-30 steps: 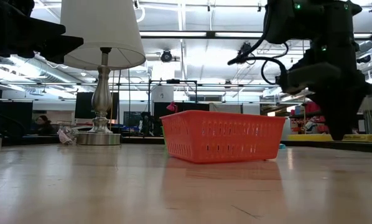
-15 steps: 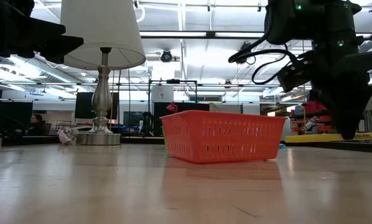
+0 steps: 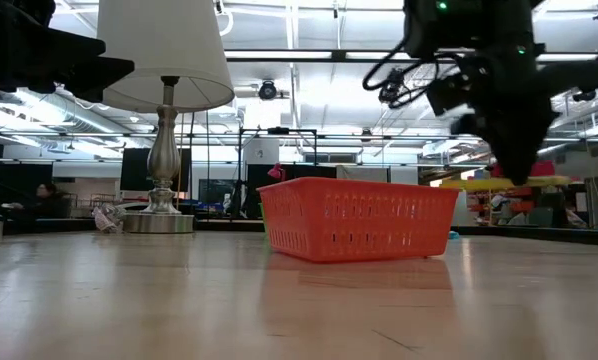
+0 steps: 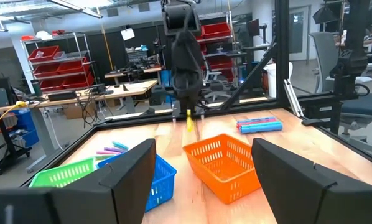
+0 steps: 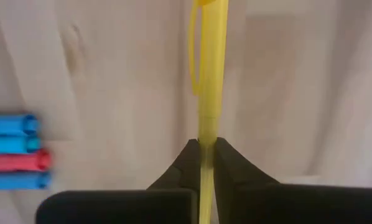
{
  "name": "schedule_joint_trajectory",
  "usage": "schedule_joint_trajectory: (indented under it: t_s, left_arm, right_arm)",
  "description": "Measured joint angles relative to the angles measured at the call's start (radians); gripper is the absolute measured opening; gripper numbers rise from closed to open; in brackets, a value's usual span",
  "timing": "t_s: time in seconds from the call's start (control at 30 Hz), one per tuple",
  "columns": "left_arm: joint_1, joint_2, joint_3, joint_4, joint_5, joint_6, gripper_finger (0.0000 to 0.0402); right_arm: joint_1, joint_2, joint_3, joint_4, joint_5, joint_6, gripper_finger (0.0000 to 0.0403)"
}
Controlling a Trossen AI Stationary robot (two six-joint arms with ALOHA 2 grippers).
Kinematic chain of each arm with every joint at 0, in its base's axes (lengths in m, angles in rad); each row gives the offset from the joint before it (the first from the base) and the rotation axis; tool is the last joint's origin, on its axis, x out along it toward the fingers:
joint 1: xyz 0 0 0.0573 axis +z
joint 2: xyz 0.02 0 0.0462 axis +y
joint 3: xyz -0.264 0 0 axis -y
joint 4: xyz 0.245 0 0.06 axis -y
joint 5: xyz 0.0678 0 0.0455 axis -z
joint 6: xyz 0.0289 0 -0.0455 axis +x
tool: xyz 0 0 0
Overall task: Pick & Place Markers
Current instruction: Put the yellow pen into the blue bin
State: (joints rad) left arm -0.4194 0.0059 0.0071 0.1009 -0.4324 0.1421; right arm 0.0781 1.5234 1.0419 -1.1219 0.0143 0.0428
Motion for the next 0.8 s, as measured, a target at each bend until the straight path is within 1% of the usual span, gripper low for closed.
schedule_joint_trajectory:
  t_s: [0.27,0.33,0.6,0.8]
  left_arm:
    - [0.0,0.0,0.0,-0.001,0.0,0.0,0.0273]
    - [0.0,0.0,0.0,-0.001,0.0,0.0,0.0273]
    - [0.0,0.0,0.0,-0.001,0.0,0.0,0.0273]
    - [0.0,0.0,0.0,-0.001,0.0,0.0,0.0273]
  right_arm:
    - [-0.084,0.01,0.102,-0.008,0.068,-0.403,0.0013]
    - [-0.103,0.026,0.129,-0.031,0.098,-0.48,0.0013]
    - [-0.178,0.146,0.279,-0.076,0.163,-0.653,0.0013]
    - [-0.219,0.255,0.401,-0.074,0.18,-0.764,0.0013]
